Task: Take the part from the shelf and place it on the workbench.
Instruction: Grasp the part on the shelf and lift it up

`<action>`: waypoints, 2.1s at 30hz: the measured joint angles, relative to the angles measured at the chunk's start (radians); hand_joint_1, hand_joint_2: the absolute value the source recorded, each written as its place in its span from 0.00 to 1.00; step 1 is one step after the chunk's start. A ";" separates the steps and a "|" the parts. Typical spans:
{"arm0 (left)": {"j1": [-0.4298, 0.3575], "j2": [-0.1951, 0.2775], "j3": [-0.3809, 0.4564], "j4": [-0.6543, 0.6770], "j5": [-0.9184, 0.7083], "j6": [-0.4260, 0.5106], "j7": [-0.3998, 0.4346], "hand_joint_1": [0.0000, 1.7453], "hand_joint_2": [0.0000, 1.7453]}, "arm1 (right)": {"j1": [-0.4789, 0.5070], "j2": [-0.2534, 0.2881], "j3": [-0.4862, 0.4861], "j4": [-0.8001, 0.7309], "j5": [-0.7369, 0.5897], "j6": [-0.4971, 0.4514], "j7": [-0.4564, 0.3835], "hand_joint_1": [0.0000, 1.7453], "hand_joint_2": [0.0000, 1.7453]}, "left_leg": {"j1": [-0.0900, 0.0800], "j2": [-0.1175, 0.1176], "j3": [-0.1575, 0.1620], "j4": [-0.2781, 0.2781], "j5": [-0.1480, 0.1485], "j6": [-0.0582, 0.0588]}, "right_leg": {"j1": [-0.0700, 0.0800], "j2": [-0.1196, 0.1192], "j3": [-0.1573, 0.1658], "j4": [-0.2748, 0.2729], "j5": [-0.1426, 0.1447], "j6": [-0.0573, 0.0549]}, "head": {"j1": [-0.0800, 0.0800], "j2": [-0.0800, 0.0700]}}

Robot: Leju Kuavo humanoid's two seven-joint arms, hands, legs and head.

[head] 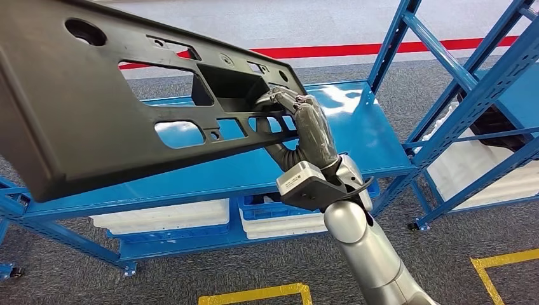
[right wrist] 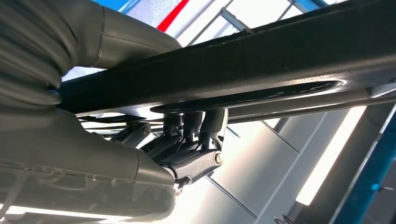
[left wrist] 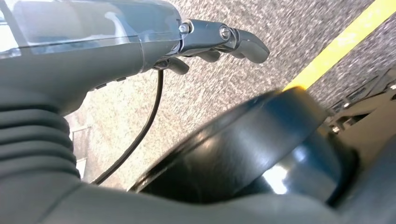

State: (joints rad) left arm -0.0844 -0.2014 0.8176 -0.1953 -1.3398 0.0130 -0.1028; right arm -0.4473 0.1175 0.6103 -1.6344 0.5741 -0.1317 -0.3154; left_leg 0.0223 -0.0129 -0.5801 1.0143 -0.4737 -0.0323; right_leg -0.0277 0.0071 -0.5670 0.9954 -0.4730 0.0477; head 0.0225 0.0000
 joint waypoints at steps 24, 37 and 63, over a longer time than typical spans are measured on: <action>0.003 0.004 -0.015 -0.004 -0.001 0.041 -0.084 0.00 1.00 | -0.010 -0.006 0.016 -0.023 0.010 -0.035 0.013 1.00 1.00 | 0.000 0.000 0.000 0.000 0.000 0.000 | 0.000 0.000 0.000 0.000 0.000 0.000 | 0.000 0.000; 0.004 0.004 -0.015 -0.004 -0.012 0.055 -0.093 0.00 1.00 | -0.005 -0.017 0.016 -0.022 0.050 -0.050 0.017 1.00 1.00 | 0.000 0.000 0.000 0.000 0.000 0.000 | 0.000 0.000 0.000 0.000 0.000 0.000 | 0.000 0.000; 0.007 0.007 -0.015 -0.003 -0.021 0.061 -0.083 0.00 1.00 | 0.013 -0.026 0.016 -0.010 0.038 -0.070 0.005 1.00 1.00 | -0.020 0.000 -0.001 0.008 -0.007 0.016 | -0.014 0.000 0.004 -0.004 0.000 0.010 | 0.002 0.000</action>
State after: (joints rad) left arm -0.0777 -0.1943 0.8022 -0.1988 -1.3606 0.0742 -0.1856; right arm -0.4346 0.0917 0.6263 -1.6448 0.6122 -0.2016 -0.3102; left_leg 0.0023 -0.0132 -0.5812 1.0227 -0.4804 -0.0166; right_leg -0.0414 0.0068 -0.5633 0.9917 -0.4727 0.0576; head 0.0249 0.0000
